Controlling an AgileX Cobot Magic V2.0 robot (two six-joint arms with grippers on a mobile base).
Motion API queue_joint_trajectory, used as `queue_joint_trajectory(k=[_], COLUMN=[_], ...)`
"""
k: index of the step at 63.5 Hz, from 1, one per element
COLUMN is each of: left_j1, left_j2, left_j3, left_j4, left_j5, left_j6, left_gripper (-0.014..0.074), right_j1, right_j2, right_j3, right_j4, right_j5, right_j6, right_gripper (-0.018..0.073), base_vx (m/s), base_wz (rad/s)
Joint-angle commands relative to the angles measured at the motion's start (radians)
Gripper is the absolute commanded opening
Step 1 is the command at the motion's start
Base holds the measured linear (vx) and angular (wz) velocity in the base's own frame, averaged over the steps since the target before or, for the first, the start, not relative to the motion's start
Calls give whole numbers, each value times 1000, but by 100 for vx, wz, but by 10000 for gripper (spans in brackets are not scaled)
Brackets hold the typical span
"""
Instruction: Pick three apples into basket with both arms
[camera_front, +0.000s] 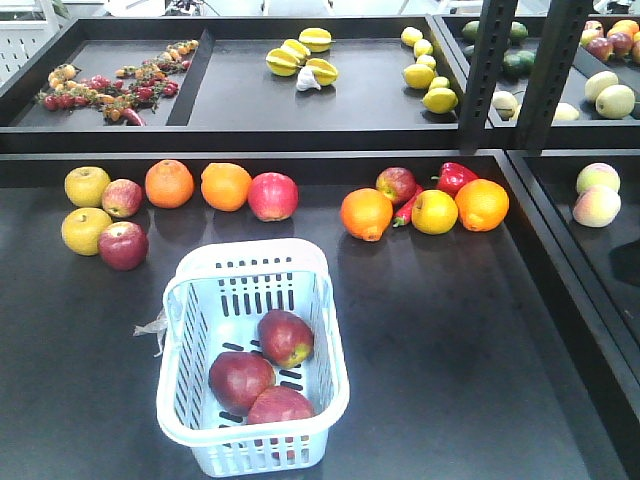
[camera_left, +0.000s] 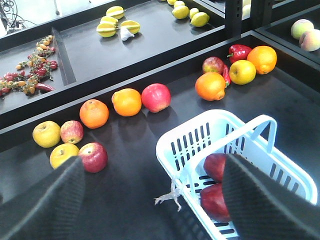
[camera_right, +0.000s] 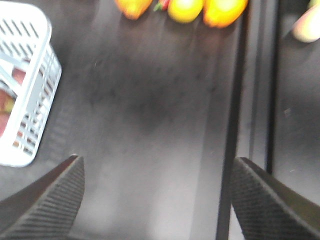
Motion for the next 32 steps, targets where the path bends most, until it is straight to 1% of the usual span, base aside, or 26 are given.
queue_joint_trajectory(k=[1,7,11,22,32], left_j1=[2,2,2,2,2], left_j2=[1,1,1,1,1], left_j3=[-30,-30,-30,-30,-30], left_j4=[1,1,1,1,1], left_j5=[-75,-75,-74,-74,-30], left_j6=[-8,-8,-8,-8,-11], left_gripper=[540,540,540,540,540], right_j1=[-8,-8,-8,-8,-8], right_j2=[-59,-105,-136,-215,-264], right_j3=[-31,-17,28,218,291], right_j4=[-6,-6,-6,-11,-12], right_j5=[-42,-49,-71,-187,-275], right_j6=[-6,-6,-6,17,40], right_gripper=[566,566,566,566,566], base_vx=[0,0,0,0,0], base_wz=[0,0,0,0,0])
